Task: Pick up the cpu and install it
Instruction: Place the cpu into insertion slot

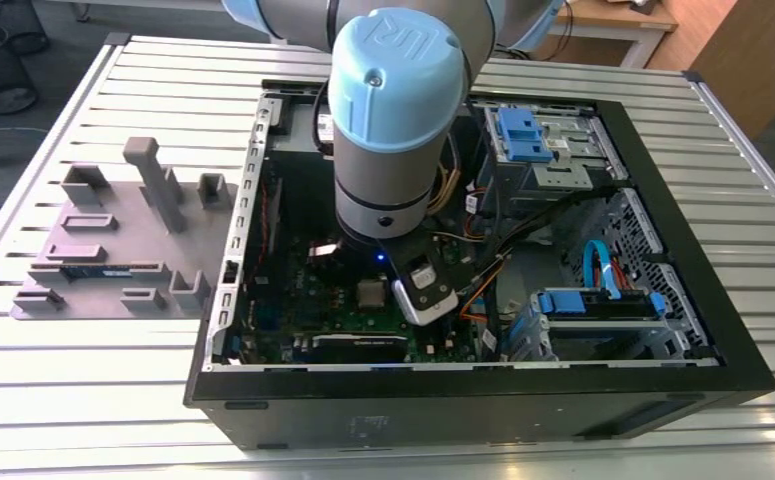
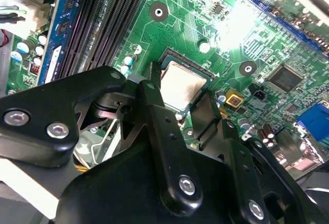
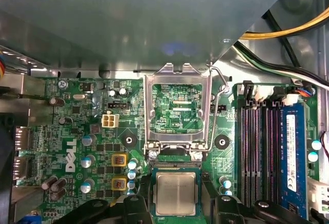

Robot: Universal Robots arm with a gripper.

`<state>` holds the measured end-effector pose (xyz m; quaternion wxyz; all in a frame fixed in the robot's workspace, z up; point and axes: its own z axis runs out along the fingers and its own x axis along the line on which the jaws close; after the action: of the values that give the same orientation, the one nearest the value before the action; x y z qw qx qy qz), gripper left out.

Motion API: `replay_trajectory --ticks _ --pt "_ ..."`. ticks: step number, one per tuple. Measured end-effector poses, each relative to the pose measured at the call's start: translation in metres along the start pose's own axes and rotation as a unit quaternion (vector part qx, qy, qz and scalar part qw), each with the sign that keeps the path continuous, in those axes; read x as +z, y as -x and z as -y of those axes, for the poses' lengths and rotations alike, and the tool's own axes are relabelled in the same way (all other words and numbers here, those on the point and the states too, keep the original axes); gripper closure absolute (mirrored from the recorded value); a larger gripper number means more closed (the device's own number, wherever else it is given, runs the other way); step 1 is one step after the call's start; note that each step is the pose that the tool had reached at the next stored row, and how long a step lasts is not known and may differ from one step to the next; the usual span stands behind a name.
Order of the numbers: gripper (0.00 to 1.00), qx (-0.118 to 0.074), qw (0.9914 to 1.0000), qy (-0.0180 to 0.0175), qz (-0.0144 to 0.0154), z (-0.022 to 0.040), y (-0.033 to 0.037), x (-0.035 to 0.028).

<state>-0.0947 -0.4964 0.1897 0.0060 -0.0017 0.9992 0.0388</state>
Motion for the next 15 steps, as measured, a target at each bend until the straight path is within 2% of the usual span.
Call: replay_trajectory --ticks 15 --pt "0.53 0.0 1.0 -0.0005 -0.0001 0.0003 0.0 0.002"
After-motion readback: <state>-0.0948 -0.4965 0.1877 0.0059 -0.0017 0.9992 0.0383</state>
